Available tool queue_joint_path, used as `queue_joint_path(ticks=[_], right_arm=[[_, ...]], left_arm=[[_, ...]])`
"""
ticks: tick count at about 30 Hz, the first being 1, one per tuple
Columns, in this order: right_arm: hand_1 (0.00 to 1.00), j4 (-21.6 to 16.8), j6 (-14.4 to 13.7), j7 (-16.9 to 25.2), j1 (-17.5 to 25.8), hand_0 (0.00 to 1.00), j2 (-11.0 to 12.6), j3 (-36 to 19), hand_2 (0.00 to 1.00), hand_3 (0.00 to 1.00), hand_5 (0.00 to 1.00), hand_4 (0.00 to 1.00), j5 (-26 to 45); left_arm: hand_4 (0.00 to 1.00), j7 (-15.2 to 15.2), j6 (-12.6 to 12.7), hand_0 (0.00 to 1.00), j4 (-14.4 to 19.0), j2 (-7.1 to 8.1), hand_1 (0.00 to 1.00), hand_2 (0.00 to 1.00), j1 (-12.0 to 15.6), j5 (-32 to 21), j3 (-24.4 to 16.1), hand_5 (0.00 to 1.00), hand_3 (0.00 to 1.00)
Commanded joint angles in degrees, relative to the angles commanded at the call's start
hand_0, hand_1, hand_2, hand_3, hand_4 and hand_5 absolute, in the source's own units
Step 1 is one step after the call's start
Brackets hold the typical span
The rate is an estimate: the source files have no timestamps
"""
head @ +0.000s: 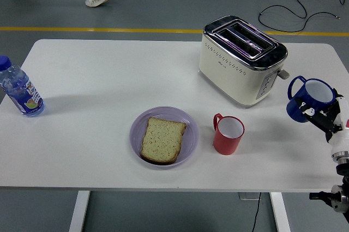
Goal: Pick up the cup,pour liquid into bread,place the cup on the desk
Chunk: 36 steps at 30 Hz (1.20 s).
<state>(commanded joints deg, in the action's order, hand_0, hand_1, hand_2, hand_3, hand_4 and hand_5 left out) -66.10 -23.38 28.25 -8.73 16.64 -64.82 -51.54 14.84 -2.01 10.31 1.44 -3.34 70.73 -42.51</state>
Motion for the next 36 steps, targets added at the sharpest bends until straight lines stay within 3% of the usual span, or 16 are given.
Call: queue_joint_path(ticks=[4, 19, 36], right_arm=[[0.331, 2.72, -0.57, 1.61, -0.17, 0.370, -0.97, 0.53, 0.493, 0.535, 0.002, 0.637, -0.31], [0.327, 7.23, -2.60, 5.34, 2.00, 0.365, -4.27, 2.46, 0.487, 0.531, 0.002, 0.634, -1.76], [0.330, 11.38, -4.22, 7.51, 1.43, 0.376, -5.38, 5.59, 0.478, 0.528, 0.009, 0.632, -2.91]], left_arm=[[0.342, -0.06, 0.12, 0.655, 0.00, -0.09, 0.693, 0.713, -0.18, -0.60, 0.35, 0.926, 0.605], [0.341, 0.02, 0.02, 0.655, 0.00, -0.14, 0.692, 0.713, -0.16, -0.56, 1.03, 0.925, 0.605], [0.341, -0.02, -0.17, 0.655, 0.00, 0.01, 0.693, 0.712, -0.01, -0.52, 1.60, 0.925, 0.605]])
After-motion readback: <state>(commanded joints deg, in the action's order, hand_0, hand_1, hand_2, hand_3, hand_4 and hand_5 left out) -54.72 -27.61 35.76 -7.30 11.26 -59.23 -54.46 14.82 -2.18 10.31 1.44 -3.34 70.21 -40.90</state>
